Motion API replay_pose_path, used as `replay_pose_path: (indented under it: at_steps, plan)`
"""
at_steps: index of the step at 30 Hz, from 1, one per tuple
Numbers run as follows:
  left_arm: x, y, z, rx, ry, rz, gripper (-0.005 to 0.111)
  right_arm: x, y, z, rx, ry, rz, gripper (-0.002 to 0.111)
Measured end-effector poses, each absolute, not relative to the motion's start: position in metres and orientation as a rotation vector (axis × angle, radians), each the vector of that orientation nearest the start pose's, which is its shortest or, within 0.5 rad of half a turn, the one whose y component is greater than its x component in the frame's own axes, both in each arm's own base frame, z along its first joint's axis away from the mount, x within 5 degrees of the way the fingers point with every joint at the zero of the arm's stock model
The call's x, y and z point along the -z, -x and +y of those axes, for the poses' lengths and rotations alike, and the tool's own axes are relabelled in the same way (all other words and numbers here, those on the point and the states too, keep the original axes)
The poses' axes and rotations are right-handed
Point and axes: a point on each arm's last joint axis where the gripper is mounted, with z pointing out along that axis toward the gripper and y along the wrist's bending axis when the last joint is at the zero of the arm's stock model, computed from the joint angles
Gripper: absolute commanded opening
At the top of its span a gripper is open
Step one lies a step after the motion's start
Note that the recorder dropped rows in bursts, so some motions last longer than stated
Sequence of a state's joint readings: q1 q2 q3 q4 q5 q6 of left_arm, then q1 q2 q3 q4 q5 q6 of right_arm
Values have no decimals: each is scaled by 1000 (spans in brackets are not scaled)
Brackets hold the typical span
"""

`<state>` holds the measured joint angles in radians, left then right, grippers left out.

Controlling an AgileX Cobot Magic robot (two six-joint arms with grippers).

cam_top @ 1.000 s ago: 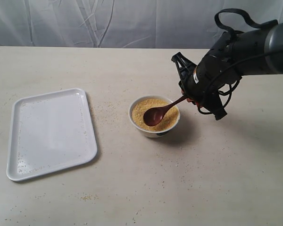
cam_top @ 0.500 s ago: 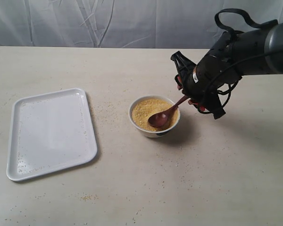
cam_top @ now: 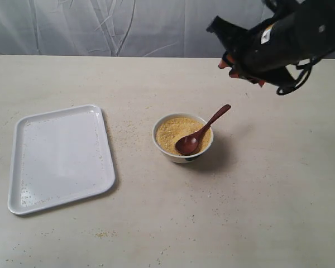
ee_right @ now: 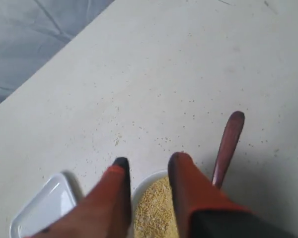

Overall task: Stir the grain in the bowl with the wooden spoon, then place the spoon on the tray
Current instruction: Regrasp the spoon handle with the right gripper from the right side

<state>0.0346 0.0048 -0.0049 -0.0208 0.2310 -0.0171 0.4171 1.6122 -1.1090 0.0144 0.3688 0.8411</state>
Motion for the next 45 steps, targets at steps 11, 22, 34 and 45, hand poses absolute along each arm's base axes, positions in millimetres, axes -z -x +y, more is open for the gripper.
replay_pose_path:
  at_steps: [11, 22, 34, 45]
  plan:
    - [-194, -56, 1, 6, 58, 1713, 0, -256, -314, 97, -1229, 84, 2499, 9]
    - [-194, -56, 1, 6, 58, 1713, 0, -179, -290, 77, -1164, -320, 2354, 13]
    - [-194, -56, 1, 6, 58, 1713, 0, -138, -312, 75, -1098, -424, 2450, 58]
    - [-194, -56, 1, 6, 58, 1713, 0, -116, -346, 78, -1122, -444, 2461, 58]
